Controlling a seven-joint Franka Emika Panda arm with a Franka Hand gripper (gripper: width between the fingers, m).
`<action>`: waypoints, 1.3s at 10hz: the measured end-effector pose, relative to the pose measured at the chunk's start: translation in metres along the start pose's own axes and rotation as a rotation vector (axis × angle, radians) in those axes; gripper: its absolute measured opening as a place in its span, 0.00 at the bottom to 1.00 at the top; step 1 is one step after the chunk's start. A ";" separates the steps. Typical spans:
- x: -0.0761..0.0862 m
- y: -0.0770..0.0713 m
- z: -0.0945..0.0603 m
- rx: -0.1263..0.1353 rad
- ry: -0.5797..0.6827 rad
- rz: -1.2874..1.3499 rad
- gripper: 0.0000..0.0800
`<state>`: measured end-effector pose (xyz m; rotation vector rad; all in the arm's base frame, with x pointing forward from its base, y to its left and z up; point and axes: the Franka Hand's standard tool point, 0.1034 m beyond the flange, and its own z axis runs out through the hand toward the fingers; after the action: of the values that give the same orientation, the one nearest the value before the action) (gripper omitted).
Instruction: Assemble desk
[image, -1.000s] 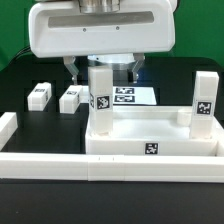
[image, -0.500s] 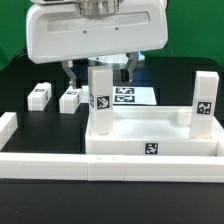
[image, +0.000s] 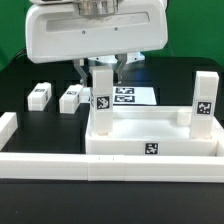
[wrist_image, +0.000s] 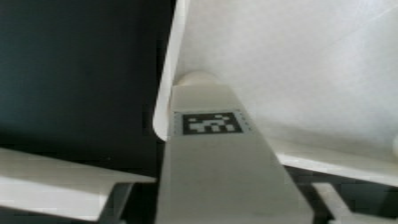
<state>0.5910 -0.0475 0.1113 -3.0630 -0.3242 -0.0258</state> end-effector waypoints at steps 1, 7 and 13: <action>0.000 0.001 0.000 0.003 0.002 0.136 0.36; 0.001 -0.001 0.001 -0.008 0.011 1.030 0.36; 0.002 -0.003 0.001 -0.001 0.013 1.052 0.77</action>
Offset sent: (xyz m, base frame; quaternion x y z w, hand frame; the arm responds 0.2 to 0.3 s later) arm -0.0080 0.0021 -0.0021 -0.0212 -0.0395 0.3560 0.9334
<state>0.5925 -0.0439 0.1108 -2.8109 1.2576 0.0063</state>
